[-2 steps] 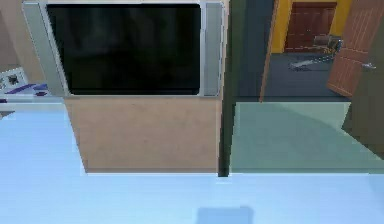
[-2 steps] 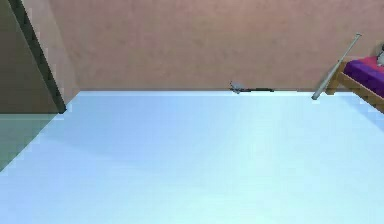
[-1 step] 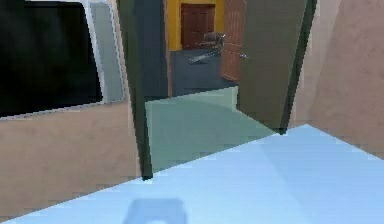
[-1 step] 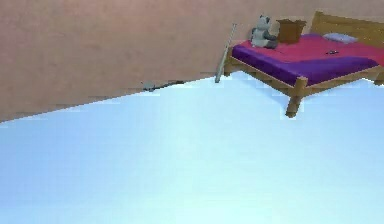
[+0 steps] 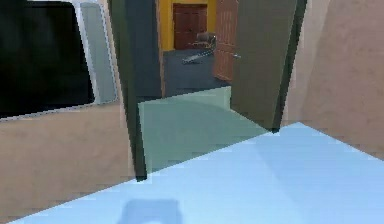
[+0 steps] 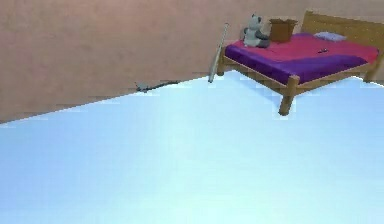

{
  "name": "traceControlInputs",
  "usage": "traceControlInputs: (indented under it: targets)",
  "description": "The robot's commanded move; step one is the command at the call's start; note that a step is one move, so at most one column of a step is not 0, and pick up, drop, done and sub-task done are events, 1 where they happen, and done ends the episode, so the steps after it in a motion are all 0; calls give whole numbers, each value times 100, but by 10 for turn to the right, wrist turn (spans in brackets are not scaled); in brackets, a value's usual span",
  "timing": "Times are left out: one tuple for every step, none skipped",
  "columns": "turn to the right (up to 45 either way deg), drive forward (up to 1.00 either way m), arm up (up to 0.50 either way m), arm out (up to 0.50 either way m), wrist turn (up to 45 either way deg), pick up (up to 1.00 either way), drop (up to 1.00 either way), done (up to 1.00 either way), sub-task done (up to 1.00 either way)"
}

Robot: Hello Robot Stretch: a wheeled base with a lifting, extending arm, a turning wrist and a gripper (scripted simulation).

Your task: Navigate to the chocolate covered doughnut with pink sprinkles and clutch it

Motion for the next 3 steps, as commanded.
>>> traceControlInputs:
  targets:
    - [0,100,0,0,0,0,0,0,0]
    - [0,100,0,0,0,0,0,0,0]
    - [0,100,0,0,0,0,0,0,0]
